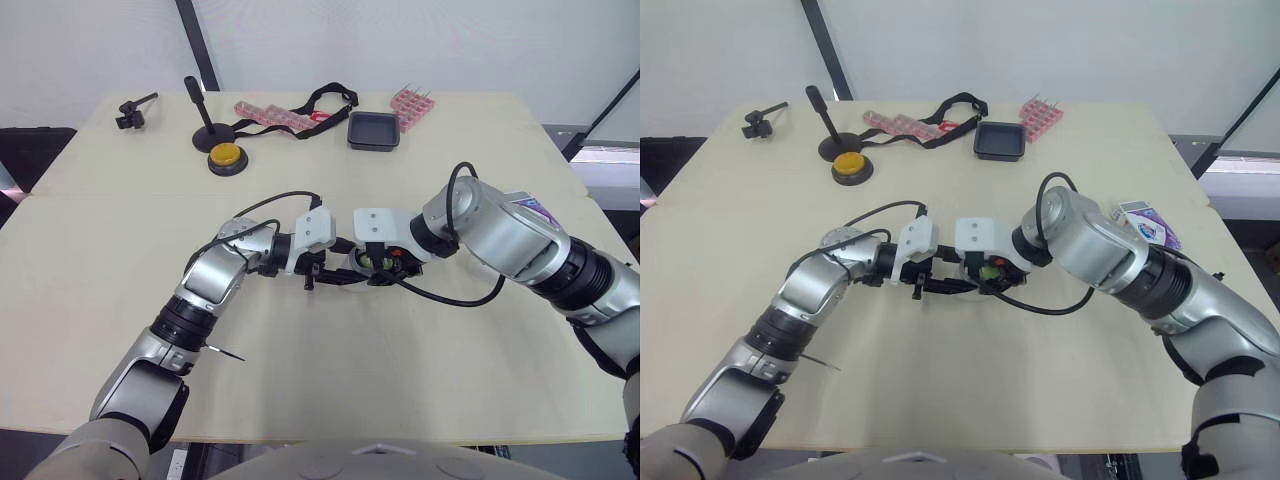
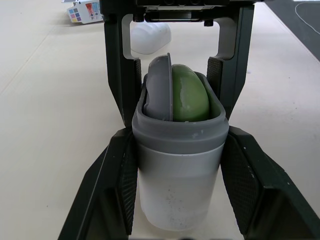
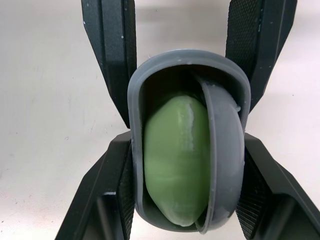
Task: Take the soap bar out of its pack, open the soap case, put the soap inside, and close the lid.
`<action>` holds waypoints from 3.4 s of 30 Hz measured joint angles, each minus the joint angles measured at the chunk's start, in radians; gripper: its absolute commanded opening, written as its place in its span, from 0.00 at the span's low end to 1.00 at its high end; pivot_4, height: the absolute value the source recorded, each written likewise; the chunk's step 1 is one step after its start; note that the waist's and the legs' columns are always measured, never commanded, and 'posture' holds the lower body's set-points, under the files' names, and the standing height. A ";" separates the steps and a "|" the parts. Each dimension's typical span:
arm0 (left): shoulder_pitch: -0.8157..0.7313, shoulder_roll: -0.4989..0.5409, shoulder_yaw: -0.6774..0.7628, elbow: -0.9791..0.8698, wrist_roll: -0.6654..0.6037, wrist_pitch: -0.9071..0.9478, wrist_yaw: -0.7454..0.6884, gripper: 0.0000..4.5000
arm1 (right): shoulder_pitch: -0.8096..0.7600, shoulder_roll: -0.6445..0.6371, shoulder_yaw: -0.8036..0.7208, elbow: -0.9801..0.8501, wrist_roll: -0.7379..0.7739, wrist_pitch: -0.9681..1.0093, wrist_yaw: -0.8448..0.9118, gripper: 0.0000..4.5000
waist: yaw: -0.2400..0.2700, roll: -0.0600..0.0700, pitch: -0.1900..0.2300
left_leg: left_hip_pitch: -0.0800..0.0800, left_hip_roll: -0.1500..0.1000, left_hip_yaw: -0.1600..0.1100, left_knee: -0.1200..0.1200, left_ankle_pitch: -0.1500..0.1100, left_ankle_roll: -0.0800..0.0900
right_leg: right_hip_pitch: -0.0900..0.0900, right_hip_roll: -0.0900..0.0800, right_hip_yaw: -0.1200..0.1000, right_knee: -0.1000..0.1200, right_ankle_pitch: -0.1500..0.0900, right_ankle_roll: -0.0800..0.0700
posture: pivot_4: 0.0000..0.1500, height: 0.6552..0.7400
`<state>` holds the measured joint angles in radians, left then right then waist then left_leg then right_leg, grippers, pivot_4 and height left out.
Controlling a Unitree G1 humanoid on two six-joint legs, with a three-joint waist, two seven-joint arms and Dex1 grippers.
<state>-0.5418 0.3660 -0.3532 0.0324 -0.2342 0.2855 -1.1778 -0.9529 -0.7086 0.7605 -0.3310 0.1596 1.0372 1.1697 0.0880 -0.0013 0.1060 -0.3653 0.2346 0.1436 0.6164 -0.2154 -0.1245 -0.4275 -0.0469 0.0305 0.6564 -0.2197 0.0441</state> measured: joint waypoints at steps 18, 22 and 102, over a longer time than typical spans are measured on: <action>-0.007 0.001 -0.008 0.029 0.009 -0.041 -0.007 0.46 | 0.000 0.003 0.001 0.009 -0.005 -0.007 0.002 0.45 | 0.000 0.000 0.000 | 0.001 0.000 0.000 0.000 0.000 0.000 | 0.000 0.000 0.000 0.001 0.000 0.000 | 1.00 0.87; -0.011 0.001 -0.013 0.033 0.013 -0.054 -0.006 0.45 | 0.000 0.004 0.008 0.011 -0.007 0.008 0.006 0.75 | 0.000 0.000 0.000 | 0.000 0.000 0.000 0.000 0.000 0.000 | 0.000 0.000 0.000 0.001 0.000 -0.001 | 1.00 0.87; 0.187 -0.022 0.134 0.205 -0.127 -0.432 -0.218 0.45 | 1.397 -0.031 -1.396 0.438 0.301 -1.036 -0.105 0.99 | -0.015 0.003 -0.003 | -0.004 -0.005 0.001 0.003 -0.007 0.018 | 0.000 -0.012 -0.004 -0.007 -0.003 -0.006 | 1.00 0.87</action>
<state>-0.3553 0.3441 -0.2191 0.2370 -0.3607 -0.1466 -1.3956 0.4444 -0.7401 -0.6357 0.1071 0.4608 0.0011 1.0647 0.0726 0.0021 0.1029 -0.3692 0.2299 0.1447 0.6196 -0.2223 -0.1061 -0.4279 -0.0589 0.0264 0.6491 -0.2225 0.0383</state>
